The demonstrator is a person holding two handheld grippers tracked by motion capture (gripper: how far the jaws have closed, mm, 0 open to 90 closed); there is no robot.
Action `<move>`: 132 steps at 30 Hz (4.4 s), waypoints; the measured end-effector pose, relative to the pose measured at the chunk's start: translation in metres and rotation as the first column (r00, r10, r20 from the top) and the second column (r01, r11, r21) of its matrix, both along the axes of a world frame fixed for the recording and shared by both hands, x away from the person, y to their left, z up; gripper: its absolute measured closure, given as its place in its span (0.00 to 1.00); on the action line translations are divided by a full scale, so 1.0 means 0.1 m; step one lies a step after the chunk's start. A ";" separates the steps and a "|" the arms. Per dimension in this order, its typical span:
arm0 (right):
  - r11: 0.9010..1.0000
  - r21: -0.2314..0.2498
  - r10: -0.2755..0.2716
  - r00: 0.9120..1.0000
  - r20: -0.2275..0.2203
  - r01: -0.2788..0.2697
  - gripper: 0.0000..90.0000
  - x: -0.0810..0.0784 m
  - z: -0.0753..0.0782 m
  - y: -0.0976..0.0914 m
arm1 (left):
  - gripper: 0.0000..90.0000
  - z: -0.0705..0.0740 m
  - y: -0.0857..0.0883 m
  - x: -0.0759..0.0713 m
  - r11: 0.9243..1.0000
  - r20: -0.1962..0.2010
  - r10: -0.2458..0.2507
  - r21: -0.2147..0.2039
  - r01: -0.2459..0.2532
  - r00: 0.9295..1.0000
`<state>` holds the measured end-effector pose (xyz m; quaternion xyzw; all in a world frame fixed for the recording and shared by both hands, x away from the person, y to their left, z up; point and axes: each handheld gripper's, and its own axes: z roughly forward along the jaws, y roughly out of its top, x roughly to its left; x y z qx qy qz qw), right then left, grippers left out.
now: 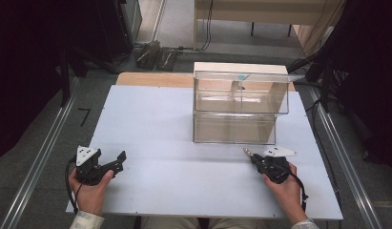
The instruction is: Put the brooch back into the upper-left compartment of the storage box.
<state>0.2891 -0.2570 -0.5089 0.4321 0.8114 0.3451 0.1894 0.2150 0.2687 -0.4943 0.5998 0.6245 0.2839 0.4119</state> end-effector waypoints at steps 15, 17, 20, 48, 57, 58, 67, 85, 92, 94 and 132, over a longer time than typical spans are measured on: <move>0.999 0.030 0.024 1.000 -0.003 -0.024 0.87 -0.11 0.08 -0.02 | 0.09 0.00 0.01 0.00 1.000 0.000 -0.001 -0.002 0.001 1.000; 0.999 0.035 0.026 1.000 0.000 -0.026 0.87 -0.12 0.10 -0.03 | 0.09 0.00 0.01 0.00 1.000 0.002 -0.001 -0.004 0.001 1.000; 0.998 0.050 0.028 1.000 -0.001 -0.028 0.87 -0.16 0.12 -0.04 | 0.09 0.00 0.01 0.00 1.000 0.004 0.001 -0.003 -0.001 1.000; 0.990 0.119 0.073 0.997 0.039 -0.077 0.87 -0.45 0.33 -0.03 | 0.09 0.00 0.01 -0.01 1.000 0.002 0.003 -0.003 -0.003 1.000; 0.987 0.133 0.079 0.995 0.064 -0.087 0.87 -0.49 0.41 -0.02 | 0.09 0.00 0.01 -0.01 1.000 0.001 0.003 -0.003 -0.003 1.000; 0.987 0.133 0.082 0.994 0.068 -0.091 0.87 -0.48 0.42 -0.01 | 0.09 0.00 0.01 -0.01 1.000 0.001 0.003 -0.002 -0.003 1.000; 0.985 0.136 0.088 0.991 0.100 -0.102 0.87 -0.50 0.50 0.01 | 0.09 0.00 0.01 -0.01 1.000 0.001 0.005 -0.002 -0.005 1.000; 0.981 0.156 0.090 0.986 0.143 -0.112 0.87 -0.50 0.63 0.02 | 0.09 0.00 0.00 -0.01 1.000 -0.002 0.007 0.003 -0.007 1.000; 0.979 0.165 0.095 0.984 0.149 -0.119 0.87 -0.49 0.66 0.05 | 0.09 0.00 0.00 -0.01 1.000 -0.003 0.006 0.004 -0.006 1.000; 0.978 0.167 0.097 0.983 0.154 -0.123 0.87 -0.48 0.67 0.07 | 0.09 0.00 0.00 -0.01 1.000 -0.003 0.006 0.004 -0.006 1.000; 0.963 0.206 0.122 0.964 0.236 -0.172 0.87 -0.36 0.97 0.26 | 0.09 0.00 0.00 0.00 1.000 -0.004 0.004 0.002 -0.004 1.000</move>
